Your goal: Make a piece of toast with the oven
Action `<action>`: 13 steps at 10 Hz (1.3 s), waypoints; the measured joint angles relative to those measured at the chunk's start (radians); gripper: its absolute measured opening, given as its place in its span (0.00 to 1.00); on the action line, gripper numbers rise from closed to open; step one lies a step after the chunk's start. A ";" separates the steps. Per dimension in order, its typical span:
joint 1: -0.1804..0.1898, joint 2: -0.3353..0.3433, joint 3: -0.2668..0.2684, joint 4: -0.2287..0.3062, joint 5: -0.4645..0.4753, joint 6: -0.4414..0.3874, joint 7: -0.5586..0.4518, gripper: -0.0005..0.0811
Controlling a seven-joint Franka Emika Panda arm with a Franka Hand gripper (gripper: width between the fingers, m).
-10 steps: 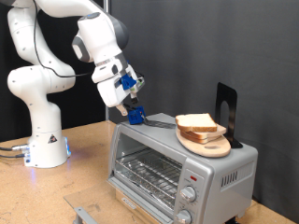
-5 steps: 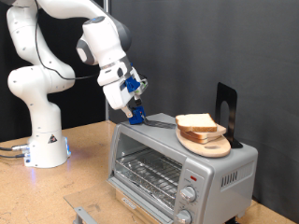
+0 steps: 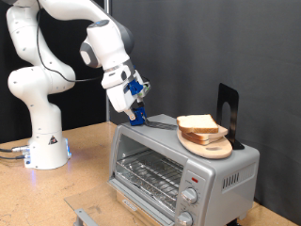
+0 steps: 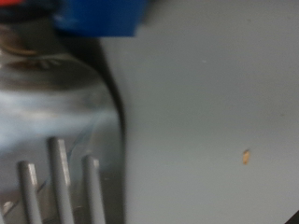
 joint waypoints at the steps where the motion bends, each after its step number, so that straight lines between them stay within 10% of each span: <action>1: 0.002 0.004 0.012 0.000 0.007 0.002 0.011 1.00; 8: 0.002 0.013 0.095 -0.004 0.023 0.032 0.123 1.00; 10: 0.002 0.018 0.119 -0.005 0.028 0.045 0.150 0.66; 13: 0.002 0.020 0.134 -0.005 0.036 0.058 0.154 0.60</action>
